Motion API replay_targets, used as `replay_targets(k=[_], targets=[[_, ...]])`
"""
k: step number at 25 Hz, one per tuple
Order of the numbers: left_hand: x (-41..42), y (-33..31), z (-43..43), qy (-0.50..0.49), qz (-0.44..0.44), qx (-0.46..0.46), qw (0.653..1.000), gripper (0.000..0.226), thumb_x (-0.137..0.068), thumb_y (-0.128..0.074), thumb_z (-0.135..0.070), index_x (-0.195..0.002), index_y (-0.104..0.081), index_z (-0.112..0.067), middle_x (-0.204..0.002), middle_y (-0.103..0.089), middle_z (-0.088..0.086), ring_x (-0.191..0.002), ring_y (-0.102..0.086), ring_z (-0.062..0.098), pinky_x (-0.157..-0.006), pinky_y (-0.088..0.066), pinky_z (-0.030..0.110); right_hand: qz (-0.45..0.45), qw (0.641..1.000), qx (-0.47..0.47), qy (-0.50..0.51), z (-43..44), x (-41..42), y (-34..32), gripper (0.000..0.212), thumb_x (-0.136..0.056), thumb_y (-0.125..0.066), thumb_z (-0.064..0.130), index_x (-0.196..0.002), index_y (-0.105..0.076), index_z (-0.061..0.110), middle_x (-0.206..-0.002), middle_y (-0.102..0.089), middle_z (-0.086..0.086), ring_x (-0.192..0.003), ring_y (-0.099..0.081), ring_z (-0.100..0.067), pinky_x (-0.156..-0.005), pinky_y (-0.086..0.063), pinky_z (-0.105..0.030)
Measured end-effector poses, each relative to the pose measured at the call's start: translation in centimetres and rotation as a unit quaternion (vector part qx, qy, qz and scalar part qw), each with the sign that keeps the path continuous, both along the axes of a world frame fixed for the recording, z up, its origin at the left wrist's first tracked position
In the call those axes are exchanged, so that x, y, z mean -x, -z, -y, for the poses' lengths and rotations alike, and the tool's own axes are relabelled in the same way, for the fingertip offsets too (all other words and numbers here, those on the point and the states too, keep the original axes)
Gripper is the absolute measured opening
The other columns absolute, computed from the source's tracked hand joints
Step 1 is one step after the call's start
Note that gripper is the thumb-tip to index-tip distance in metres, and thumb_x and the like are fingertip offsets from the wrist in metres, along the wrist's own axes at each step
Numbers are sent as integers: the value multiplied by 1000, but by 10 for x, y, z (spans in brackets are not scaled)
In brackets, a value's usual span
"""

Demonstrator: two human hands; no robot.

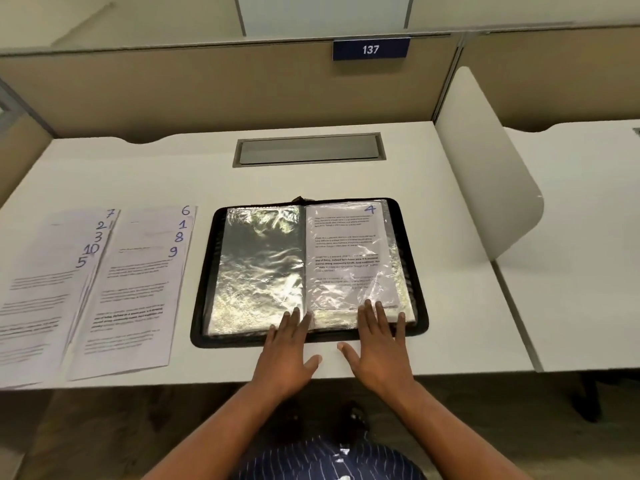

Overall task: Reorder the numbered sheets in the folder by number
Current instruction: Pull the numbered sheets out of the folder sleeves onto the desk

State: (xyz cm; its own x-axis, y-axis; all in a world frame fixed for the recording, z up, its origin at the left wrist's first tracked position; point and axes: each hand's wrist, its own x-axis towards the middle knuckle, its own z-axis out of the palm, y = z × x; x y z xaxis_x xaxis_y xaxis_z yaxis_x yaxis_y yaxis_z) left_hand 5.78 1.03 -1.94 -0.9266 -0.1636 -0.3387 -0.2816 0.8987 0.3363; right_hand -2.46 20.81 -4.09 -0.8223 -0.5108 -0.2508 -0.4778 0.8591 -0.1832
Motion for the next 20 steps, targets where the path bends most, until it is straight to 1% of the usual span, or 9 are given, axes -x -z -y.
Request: replay_targets(k=[2, 4, 7, 9, 10, 11, 13, 18, 20], targets=[[5, -4, 1, -2, -26, -1, 1000, 91, -95, -54, -56, -161, 4, -30, -170, 4, 0, -156, 6, 18, -124, 3, 38, -28, 999, 29, -20, 11, -6, -9, 87, -99, -24, 70, -162, -19, 10, -170, -11, -7, -158, 1, -26, -122, 4, -62], [10, -10, 3, -10, -50, -4, 999, 93, -94, -59, -51, -162, 1, -28, -170, -1, -1, -156, 0, 17, -126, -1, 38, -45, 995, 70, -54, 27, -14, -23, 83, -100, -30, 64, -162, -18, 12, -170, -8, -4, -158, 4, -24, -122, 7, -60], [11, -20, 9, -64, -116, -32, 991, 79, -91, -63, -30, -159, -25, -19, -163, -31, 4, -150, -27, 21, -123, -23, 40, -5, 983, 146, -108, 61, -20, -50, 73, -100, -26, 49, -164, -15, 16, -170, 1, 3, -157, 14, -15, -123, 14, -55], [3, -25, 20, -134, -181, -53, 973, 54, -92, -66, -24, -143, -51, -16, -138, -58, 6, -127, -54, 24, -103, -43, 37, 14, 972, 184, -148, 82, -21, -61, 68, -102, -31, 42, -164, -16, 19, -170, 2, 6, -157, 13, -10, -124, 15, -50], [-1, -26, 27, -169, -206, -63, 962, 40, -93, -66, -25, -132, -60, -17, -123, -65, 4, -113, -61, 23, -89, -47, 35, 23, 967, 192, -165, 90, -20, -65, 67, -103, -35, 41, -164, -16, 21, -171, 1, 8, -156, 13, -7, -125, 16, -47], [-5, -26, 35, -202, -218, -73, 952, 29, -94, -65, -27, -122, -64, -19, -112, -67, 0, -102, -63, 21, -78, -46, 33, 32, 963, 197, -183, 97, -19, -67, 68, -103, -38, 43, -164, -16, 23, -171, -1, 9, -156, 13, -6, -125, 16, -45], [-12, -24, 50, -258, -209, -99, 938, 19, -98, -60, -31, -113, -66, -21, -101, -65, -7, -89, -62, 13, -68, -43, 29, 40, 954, 201, -217, 109, -21, -68, 69, -103, -43, 46, -163, -17, 26, -172, -2, 10, -156, 10, -6, -125, 15, -41], [-29, -18, 73, -374, -168, -126, 903, 16, -99, -59, -36, -90, -64, -23, -83, -66, -9, -77, -63, 12, -59, -40, 25, 42, 956, 180, -230, 116, -28, -54, 71, -104, -38, 54, -164, -13, 25, -171, 2, 10, -156, 12, -4, -126, 13, -41], [-37, -15, 77, -382, -153, -130, 902, 21, -99, -58, -40, -86, -64, -24, -80, -65, -10, -77, -64, 13, -62, -47, 27, 39, 966, 155, -203, 109, -27, -46, 72, -105, -35, 56, -165, -10, 25, -170, 4, 10, -156, 13, -5, -127, 11, -44]])
